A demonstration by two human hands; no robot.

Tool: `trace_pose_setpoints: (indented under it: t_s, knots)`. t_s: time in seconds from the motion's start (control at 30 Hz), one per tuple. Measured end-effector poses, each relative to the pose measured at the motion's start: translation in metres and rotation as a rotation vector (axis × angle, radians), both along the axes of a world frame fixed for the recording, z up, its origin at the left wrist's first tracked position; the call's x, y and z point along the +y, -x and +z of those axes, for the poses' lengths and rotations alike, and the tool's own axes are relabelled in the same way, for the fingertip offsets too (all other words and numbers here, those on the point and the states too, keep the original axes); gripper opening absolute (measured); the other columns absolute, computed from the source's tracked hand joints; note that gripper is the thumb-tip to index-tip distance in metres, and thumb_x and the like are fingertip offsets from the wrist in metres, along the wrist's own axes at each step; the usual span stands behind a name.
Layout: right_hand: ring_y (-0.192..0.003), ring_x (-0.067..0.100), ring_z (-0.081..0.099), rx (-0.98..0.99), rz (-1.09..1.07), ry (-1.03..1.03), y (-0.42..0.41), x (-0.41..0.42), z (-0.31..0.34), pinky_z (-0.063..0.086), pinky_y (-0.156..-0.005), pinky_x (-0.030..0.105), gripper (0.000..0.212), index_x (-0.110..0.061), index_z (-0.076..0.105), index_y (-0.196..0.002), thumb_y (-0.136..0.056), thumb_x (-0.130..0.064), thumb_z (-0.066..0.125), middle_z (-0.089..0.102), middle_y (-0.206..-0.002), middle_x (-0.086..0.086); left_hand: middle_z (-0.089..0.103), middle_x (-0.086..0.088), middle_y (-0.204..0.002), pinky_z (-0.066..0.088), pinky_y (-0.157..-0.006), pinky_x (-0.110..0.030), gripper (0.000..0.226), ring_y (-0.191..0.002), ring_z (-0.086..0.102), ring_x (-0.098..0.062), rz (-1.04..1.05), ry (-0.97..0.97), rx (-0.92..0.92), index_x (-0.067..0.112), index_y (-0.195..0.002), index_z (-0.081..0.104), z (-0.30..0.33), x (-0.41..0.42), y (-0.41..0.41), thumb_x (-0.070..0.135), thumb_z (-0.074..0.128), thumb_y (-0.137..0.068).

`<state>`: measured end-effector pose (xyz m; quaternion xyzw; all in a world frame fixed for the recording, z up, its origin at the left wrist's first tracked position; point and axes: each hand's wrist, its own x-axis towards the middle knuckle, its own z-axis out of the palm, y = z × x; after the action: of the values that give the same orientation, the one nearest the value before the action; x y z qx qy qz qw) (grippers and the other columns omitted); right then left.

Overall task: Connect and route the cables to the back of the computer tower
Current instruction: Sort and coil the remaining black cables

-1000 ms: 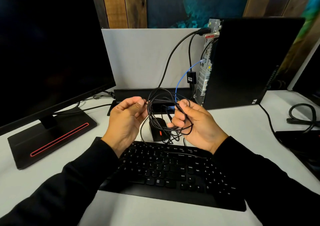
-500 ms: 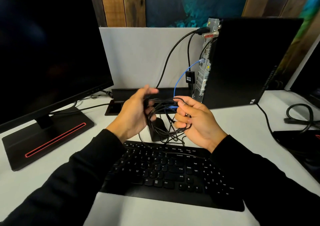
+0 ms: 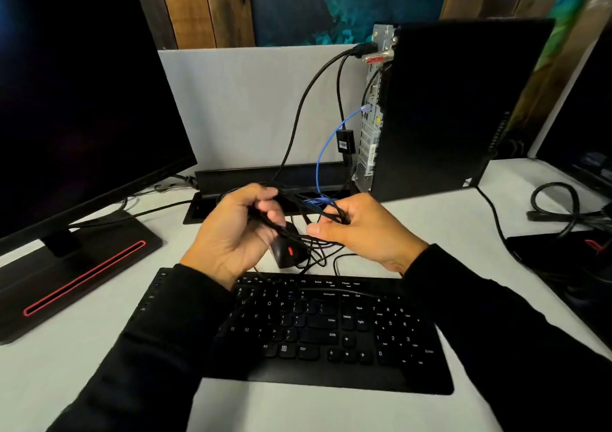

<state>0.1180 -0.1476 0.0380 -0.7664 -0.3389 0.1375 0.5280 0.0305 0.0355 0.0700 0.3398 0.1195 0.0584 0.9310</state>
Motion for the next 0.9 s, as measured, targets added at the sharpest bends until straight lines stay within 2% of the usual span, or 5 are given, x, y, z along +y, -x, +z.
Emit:
trace_pose_setpoints:
  t_s: [0.1,0.3,0.5,0.7,0.9]
  knots:
    - [-0.079,0.025,0.044,0.333,0.120,-0.322,-0.005,-0.005,-0.002,0.039,-0.077,0.031,0.032,-0.003,0.063,-0.073,-0.087,-0.029,0.073,0.053,-0.076,0.009,0.037,0.004,-0.061,0.024,-0.036,-0.015,0.026,-0.037,0.026,-0.003,-0.072,-0.039,-0.049,0.016,-0.061,0.044,0.005,0.002,0.009,0.015,0.062,-0.080]
    - [-0.116,0.033,0.063,0.881,0.360,-0.758,0.006,-0.001,0.013,0.043,-0.112,0.052,0.037,-0.013,0.053,-0.077,-0.100,-0.041,0.046,0.064,-0.084,0.010,0.035,0.005,-0.060,0.042,-0.048,-0.017,0.034,-0.041,0.018,-0.005,0.001,-0.053,-0.009,0.015,-0.075,0.048,0.021,0.000,-0.006,0.032,0.051,-0.104]
    - [-0.060,0.018,0.048,0.899,0.083,-0.579,0.010,0.005,0.009,0.054,-0.097,0.055,0.046,-0.017,0.045,-0.066,-0.105,-0.040,0.046,0.030,-0.051,0.000,0.043,0.000,-0.061,0.054,-0.056,-0.025,0.023,-0.045,0.040,-0.007,0.074,-0.052,0.079,0.012,-0.084,0.052,0.021,0.002,-0.021,0.016,0.048,-0.106]
    - [-0.118,0.030,0.064,0.578,0.069,-0.494,0.002,0.011,-0.007,0.030,-0.118,0.051,0.049,-0.019,0.045,-0.059,-0.097,-0.049,0.055,0.072,-0.113,0.016,0.041,0.002,-0.058,0.029,-0.043,-0.017,0.026,-0.046,0.024,-0.006,0.078,-0.036,0.030,0.015,-0.082,0.045,0.031,0.001,-0.027,0.018,0.044,-0.108]
    - [-0.058,0.019,0.031,0.752,0.209,-0.398,0.009,0.004,-0.004,0.039,-0.064,0.033,0.043,-0.022,0.042,-0.080,-0.102,-0.058,0.042,0.041,-0.067,0.008,0.039,0.003,-0.059,0.028,-0.039,-0.017,0.025,-0.045,0.025,-0.006,0.159,-0.154,0.070,0.017,-0.081,0.048,0.027,0.010,-0.034,0.025,0.059,-0.102]
